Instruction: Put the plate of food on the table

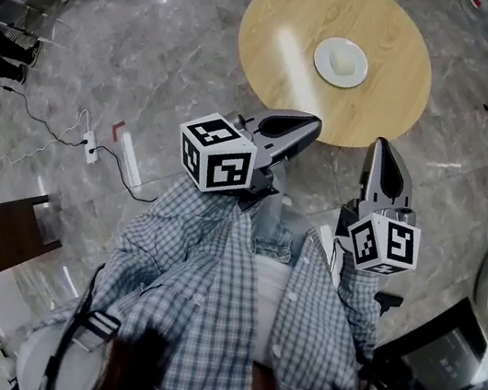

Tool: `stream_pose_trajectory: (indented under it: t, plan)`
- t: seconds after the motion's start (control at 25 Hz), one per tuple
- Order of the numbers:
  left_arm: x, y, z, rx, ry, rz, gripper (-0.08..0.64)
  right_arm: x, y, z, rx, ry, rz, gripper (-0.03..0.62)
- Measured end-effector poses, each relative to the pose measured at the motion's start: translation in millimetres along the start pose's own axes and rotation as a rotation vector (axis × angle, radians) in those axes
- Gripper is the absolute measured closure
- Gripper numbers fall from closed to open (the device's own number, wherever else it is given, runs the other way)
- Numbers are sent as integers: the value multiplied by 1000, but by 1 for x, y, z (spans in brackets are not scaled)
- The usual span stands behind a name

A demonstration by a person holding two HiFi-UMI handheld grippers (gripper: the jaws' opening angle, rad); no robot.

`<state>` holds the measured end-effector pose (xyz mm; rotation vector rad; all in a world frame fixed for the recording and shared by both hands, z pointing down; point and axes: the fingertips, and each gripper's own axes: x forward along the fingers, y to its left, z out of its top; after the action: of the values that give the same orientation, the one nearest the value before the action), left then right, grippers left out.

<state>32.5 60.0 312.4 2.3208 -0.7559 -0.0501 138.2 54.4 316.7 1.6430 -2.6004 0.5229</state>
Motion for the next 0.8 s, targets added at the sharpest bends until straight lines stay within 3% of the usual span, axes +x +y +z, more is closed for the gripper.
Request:
stream_pose_trajectory:
  t: [0.8]
  plan:
    - [-3, -3, -2, 12, -7, -13, 552, 1, 10, -3, -21, -6, 28, 585]
